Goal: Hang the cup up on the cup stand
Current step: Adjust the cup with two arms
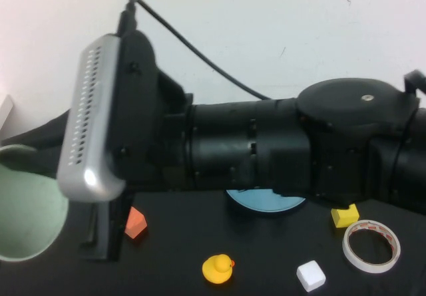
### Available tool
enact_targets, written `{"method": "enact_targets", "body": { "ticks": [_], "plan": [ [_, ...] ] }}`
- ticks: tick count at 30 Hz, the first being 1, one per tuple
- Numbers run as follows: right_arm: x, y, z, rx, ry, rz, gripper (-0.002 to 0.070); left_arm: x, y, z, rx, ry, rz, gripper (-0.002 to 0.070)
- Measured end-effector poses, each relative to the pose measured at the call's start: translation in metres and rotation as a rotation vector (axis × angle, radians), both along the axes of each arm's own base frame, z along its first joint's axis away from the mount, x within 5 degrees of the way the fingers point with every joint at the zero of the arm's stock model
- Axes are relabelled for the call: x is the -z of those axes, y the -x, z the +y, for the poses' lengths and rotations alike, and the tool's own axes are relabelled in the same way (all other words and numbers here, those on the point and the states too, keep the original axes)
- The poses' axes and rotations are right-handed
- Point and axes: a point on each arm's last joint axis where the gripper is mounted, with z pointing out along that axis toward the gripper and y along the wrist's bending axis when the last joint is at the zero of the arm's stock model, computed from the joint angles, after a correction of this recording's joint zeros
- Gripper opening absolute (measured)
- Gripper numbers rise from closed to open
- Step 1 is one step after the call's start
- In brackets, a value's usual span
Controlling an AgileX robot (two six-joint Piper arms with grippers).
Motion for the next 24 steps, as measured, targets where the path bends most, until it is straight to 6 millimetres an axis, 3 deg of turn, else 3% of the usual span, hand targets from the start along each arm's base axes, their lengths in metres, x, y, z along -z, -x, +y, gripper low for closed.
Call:
{"method": "enact_targets", "body": {
  "ticks": [17,24],
  "plan": [
    [0.0052,0.0081,0.0091,-0.086,-0.011,0.023,0.0023,0.0001,-0.0001,0.0000,-0.011,-0.031,-0.015,0.0606],
    [0.0064,0.0089,0.0090,-0.123,-0.017,0.030,0.0064,0.0001,-0.0005,0.0010,-0.041,-0.085,-0.037,0.0606]
  ]
}}
